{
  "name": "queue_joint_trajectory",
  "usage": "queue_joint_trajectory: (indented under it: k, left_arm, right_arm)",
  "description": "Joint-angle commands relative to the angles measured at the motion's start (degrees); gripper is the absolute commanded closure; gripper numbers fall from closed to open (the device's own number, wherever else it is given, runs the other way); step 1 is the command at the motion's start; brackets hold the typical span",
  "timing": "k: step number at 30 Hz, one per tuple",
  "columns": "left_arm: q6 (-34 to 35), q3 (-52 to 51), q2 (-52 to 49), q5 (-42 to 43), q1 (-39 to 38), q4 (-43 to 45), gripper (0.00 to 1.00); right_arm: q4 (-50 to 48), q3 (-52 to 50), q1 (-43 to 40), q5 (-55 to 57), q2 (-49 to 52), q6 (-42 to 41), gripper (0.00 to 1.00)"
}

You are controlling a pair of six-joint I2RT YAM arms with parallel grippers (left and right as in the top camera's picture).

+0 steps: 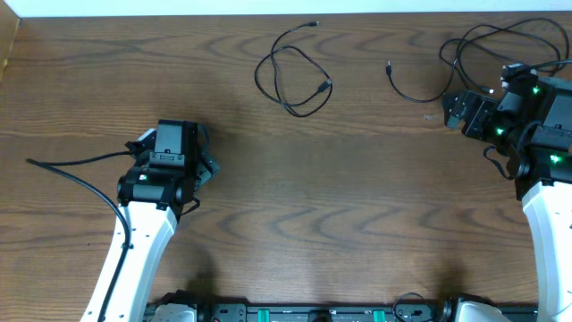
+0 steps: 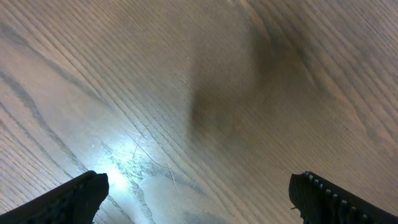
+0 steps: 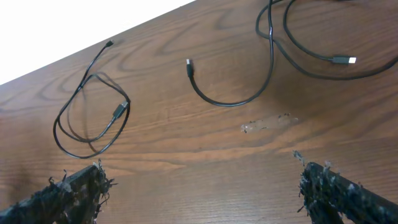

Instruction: Untangle cables

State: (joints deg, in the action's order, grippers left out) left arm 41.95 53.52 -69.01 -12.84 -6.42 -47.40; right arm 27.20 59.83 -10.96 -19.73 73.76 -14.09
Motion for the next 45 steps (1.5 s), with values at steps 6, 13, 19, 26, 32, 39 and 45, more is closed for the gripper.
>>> queue_joint_trajectory:
  k: [6, 13, 19, 26, 32, 39, 45]
  left_arm:
    - [-0.35, 1.07, 0.52, -1.38, 0.24, -0.13, 0.02]
    - [-0.35, 1.07, 3.13, -1.38, 0.24, -0.13, 0.02]
    - [-0.35, 1.07, 7.1, -1.38, 0.24, -0.13, 0.02]
    - [-0.35, 1.01, 14.8, -1.38, 0.24, -0.15, 0.02]
    - [-0.35, -1.57, 22.4, -1.38, 0.24, -0.11, 0.02]
    - [-0.31, -10.21, 31.93, -1.36, 0.26, 2.08, 0.02]
    - [0.55, -21.24, 39.58, -1.36, 0.24, 13.79, 0.02]
  right_arm:
    - [0.09, 0.15, 0.13, -0.33, -0.31, -0.66, 0.01]
    - [0.09, 0.15, 0.13, -0.33, -0.31, -0.68, 0.01]
    - [0.09, 0.15, 0.13, -0.33, -0.31, -0.66, 0.01]
    - [0.09, 0.15, 0.13, -0.33, -0.31, -0.66, 0.01]
    - [0.09, 0.15, 0.13, -0.33, -0.31, -0.66, 0.01]
    - [0.09, 0.15, 0.13, -0.33, -0.28, -0.66, 0.01]
    - [0.09, 0.15, 0.13, -0.33, -0.26, -0.66, 0.01]
